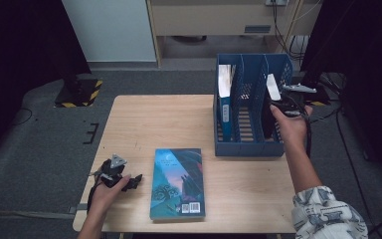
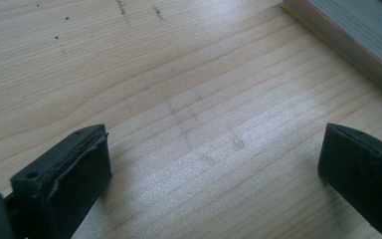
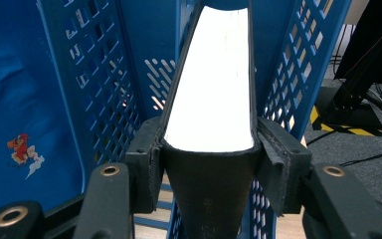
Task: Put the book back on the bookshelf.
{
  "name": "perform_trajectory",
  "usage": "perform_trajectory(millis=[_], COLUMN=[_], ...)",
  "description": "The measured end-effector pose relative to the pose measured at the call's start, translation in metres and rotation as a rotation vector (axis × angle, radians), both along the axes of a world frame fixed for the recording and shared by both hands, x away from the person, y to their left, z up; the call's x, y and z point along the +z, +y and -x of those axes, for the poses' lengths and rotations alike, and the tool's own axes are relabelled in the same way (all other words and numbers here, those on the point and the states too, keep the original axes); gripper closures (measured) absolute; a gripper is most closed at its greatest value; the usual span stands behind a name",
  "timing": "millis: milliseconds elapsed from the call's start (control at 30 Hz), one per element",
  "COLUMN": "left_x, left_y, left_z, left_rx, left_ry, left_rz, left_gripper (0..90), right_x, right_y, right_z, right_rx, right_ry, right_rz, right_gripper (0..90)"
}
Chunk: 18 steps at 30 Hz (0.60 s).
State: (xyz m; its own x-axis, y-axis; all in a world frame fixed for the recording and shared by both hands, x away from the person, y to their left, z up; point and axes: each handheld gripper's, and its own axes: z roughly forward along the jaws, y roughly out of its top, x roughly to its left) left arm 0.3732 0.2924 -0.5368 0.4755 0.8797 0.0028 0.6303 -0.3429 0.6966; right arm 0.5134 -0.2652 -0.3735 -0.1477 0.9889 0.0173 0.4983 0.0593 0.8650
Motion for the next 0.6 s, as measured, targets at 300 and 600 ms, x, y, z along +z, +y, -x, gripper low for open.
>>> perform_trajectory(millis=[300, 600], left_x=[0.0, 0.0], left_y=[-0.0001, -0.0001], left_z=[0.0001, 0.0001], left_rx=[-0.001, -0.002], left_ry=[0.0, 0.0], left_rz=[0.0, 0.0], left_gripper=[0.0, 0.0], right_x=[-0.0002, -0.0056], right_y=[-0.0012, -0.0071], right_z=[-0.0008, 0.0014], right_rx=[0.011, 0.016], right_ry=[0.006, -0.004], right_rz=[-0.012, -0.117], right_gripper=[47.8, 39.6])
